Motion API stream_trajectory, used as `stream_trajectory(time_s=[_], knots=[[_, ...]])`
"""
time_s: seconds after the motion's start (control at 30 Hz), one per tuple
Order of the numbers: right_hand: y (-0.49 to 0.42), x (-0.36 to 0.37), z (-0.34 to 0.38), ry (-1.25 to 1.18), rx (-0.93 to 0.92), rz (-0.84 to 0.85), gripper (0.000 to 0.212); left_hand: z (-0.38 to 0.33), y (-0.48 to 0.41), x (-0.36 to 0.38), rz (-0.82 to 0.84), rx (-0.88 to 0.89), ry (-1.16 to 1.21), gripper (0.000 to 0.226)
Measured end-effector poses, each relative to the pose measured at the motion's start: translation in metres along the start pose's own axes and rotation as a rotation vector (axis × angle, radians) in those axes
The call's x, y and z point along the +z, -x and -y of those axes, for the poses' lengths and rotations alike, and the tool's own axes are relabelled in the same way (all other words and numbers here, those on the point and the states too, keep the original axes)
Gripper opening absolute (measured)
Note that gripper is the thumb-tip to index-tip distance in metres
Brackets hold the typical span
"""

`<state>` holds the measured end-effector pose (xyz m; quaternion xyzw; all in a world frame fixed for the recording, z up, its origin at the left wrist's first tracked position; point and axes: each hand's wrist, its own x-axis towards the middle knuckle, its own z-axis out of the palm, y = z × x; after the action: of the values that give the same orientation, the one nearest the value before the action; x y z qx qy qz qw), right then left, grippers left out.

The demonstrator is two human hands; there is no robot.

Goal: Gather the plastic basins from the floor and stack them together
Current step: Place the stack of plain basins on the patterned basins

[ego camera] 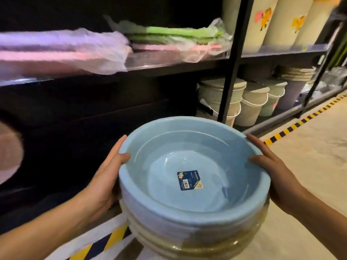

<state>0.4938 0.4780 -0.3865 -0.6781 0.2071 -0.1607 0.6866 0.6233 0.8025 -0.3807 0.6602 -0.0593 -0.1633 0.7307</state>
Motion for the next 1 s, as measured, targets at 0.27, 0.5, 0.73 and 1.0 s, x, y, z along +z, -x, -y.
stream_trajectory(time_s=[0.27, 0.5, 0.73, 1.0], knots=[[-0.058, 0.171, 0.055, 0.038, -0.050, 0.211, 0.052, -0.052, -0.016, -0.151, -0.190, 0.098, 0.008, 0.051], [-0.117, 0.286, 0.050, 0.047, -0.086, 0.292, 0.051, -0.067, -0.056, -0.237, -0.325, 0.078, 0.004, 0.019], [-0.181, 0.360, 0.012, 0.061, -0.141, 0.413, 0.055, -0.038, -0.093, -0.281, -0.480, 0.019, 0.060, 0.041], [-0.225, 0.405, -0.023, 0.023, -0.113, 0.495, 0.055, -0.012, -0.127, -0.308, -0.612, 0.145, 0.136, 0.044]])
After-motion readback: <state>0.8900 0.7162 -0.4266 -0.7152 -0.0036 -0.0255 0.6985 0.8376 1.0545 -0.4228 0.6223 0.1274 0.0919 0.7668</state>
